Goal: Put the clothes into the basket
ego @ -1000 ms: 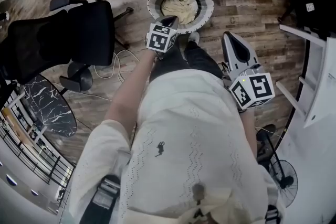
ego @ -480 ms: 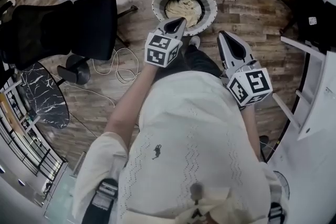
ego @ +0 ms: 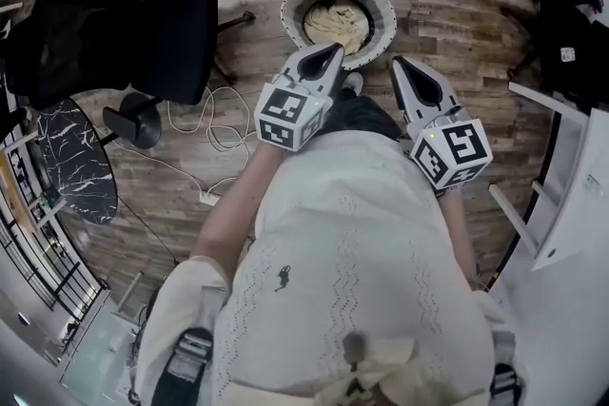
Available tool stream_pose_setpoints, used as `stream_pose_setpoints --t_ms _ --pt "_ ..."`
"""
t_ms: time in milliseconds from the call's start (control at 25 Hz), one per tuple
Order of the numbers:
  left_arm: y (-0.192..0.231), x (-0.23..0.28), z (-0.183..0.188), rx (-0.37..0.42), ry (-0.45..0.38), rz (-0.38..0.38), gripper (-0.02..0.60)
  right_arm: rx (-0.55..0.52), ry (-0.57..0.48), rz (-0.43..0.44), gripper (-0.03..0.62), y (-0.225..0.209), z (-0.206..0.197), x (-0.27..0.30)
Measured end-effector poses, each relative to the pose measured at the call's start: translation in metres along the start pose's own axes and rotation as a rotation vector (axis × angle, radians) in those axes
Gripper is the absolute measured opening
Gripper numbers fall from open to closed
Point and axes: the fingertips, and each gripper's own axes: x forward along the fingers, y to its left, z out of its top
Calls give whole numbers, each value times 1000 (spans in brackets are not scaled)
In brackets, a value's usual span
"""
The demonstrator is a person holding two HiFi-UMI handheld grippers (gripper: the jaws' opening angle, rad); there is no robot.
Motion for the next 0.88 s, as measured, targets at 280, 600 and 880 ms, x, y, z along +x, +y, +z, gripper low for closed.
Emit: stream_pose_setpoints --t_ms 280,600,880 --pt "-17 -27 15 6 -80 45 20 -36 -13 34 8 11 0 -15" --pt "-36 -58 46 47 -176 80 20 -71 -75 43 8 22 22 -39" --pt "-52 -82 82 110 -260 112 21 -92 -168 24 8 22 56 -68"
